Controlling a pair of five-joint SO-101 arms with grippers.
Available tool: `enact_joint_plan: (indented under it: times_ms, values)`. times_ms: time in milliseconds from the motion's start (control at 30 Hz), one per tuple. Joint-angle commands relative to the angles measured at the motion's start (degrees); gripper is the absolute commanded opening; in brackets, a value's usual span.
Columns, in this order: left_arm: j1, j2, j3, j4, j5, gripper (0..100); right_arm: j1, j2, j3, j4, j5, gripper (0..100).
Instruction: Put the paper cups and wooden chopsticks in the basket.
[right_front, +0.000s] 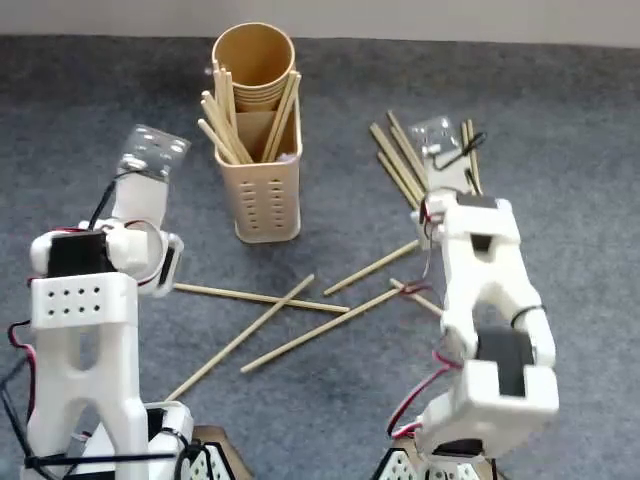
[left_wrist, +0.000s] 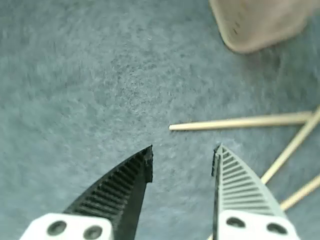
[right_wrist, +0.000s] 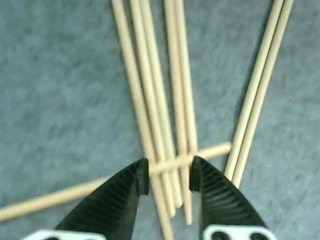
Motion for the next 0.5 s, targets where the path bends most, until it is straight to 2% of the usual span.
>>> enact_joint_plan:
  times_ms: [0,133,367,467]
  values:
    - [0.22,-1.19,6.99,-14.15,17.58,22,-0.57,4.97,-10.59,-0.66,4.04,21.8]
    - [-0.48,-1.01,12.62,-21.54,19.16,22,-2.42,11.56,-14.37,-0.66,7.91,26.8]
    - [-1.98,-0.92,13.05,-21.89,19.25,22,-3.12,23.16,-19.12,-0.66,8.18,26.5]
    - [-1.71,-0.84,13.93,-22.07,19.16,22,-2.59,25.19,-19.91,-0.66,8.18,17.4]
